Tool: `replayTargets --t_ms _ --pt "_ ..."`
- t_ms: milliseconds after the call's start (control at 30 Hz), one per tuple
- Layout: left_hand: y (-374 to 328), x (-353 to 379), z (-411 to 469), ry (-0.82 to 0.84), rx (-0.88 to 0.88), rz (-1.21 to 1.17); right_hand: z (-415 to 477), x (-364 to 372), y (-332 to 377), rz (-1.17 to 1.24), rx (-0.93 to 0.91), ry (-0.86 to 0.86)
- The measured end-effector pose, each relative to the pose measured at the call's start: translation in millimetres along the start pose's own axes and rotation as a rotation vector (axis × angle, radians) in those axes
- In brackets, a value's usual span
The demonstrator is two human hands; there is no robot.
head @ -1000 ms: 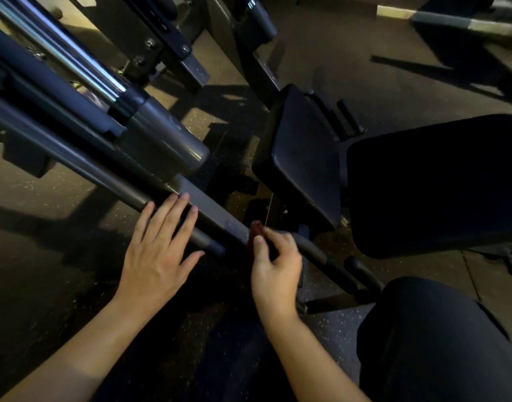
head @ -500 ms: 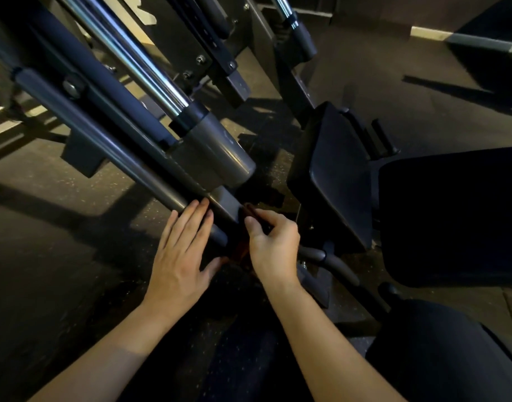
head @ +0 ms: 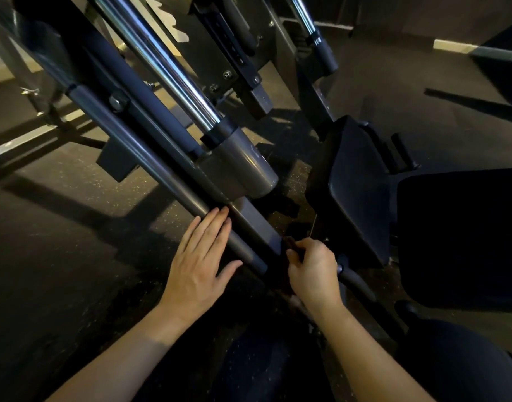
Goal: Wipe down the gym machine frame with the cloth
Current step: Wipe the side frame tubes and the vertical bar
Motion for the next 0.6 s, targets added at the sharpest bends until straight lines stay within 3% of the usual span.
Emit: replayTargets --t_ms 100,300,500,600 --pt "5 -10 1 -0.027 -0.025 0.036 3 1 11 -0.024 0.048 0.024" --pt "9 -24 10 -0.138 -0.164 -0.087 18 8 63 0.336 -0.155 0.051" --pt "13 -36 13 -0.194 -0.215 -0.156 -4 8 9 0.11 0.051 -0.049" --pt "11 -33 13 -0.187 -0.231 -0.198 -15 19 31 0.174 -0.093 -0.054"
Point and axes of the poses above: each hand's wrist, its own z-axis towards the middle knuckle, its own x-axis out of the palm, y = z × x, the point moved 5 cm from there along z, towards the middle knuckle, and after that the axes turned 12 degrees about y, right-handed, at the moved point
